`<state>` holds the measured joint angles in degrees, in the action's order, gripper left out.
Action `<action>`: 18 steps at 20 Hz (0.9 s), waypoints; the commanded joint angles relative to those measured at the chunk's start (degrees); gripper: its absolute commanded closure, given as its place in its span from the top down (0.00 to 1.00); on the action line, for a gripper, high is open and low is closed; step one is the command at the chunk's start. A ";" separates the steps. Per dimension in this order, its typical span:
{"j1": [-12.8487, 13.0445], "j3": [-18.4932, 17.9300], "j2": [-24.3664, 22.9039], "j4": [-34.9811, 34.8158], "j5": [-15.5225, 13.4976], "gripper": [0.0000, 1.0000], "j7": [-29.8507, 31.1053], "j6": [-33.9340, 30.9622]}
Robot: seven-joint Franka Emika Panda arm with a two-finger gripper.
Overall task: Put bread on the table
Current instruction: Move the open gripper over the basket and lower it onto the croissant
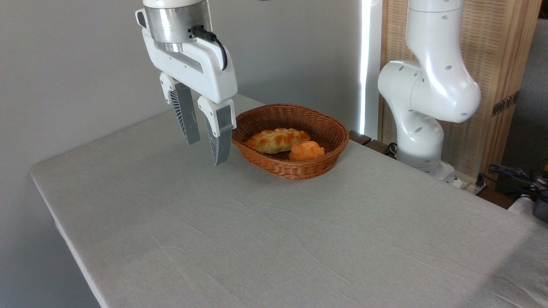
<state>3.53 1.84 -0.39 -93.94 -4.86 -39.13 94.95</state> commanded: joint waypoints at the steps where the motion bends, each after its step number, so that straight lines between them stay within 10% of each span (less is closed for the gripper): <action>1: 0.69 0.45 -3.73 -4.39 -0.23 1.00 0.72 1.02; 14: 14.84 4.22 -18.42 -28.74 -1.02 1.00 2.73 3.40; 18: 16.86 9.93 -18.60 -32.53 -1.46 1.00 20.89 3.75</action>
<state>18.85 8.51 -17.56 -122.62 -5.50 -29.63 96.53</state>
